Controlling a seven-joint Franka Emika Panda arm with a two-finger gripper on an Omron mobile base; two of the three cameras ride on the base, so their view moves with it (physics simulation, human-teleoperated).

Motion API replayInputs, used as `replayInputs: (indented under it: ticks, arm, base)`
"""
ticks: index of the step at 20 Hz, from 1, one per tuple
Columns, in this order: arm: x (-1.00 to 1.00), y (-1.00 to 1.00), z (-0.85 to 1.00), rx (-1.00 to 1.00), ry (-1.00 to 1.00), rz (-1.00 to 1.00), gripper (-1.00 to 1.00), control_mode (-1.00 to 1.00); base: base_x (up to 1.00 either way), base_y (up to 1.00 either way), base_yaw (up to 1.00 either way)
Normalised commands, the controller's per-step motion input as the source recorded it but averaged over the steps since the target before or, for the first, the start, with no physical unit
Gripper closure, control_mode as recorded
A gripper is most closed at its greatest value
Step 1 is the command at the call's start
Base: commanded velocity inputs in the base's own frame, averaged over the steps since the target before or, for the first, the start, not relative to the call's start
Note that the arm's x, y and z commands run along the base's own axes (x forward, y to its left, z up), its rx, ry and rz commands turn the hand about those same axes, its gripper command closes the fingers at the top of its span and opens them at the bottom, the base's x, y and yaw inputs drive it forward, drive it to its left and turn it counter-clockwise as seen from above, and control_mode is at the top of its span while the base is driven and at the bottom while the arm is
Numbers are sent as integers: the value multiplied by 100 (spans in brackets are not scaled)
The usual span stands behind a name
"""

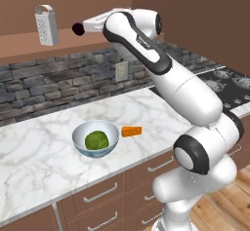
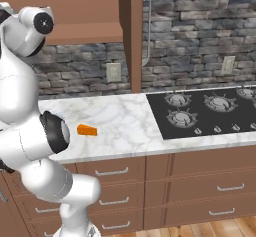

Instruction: Pick the cheese from the fridge and the cheese grater from the cabinet and place them next to the salad bowl.

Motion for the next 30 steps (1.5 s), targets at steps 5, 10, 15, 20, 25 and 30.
replayInputs:
  ticks: [5, 10, 15, 20, 25, 30]
  arm:
    - [18, 10, 0, 0, 0, 0, -100, -100]
    - [2, 41, -7, 0, 2, 0, -100, -100]
    - [0, 27, -6, 0, 4, 0, -100, -100]
    - [6, 6, 0, 0, 0, 0, -100, -100]
    - [12, 1, 0, 0, 0, 0, -100, -100]
    - [19, 9, 0, 0, 0, 0, -100, -100]
  base:
    - [0, 0, 0]
    - [0, 0, 0]
    - [0, 0, 0]
    - [0, 0, 0]
    - [0, 0, 0]
    - [0, 0, 0]
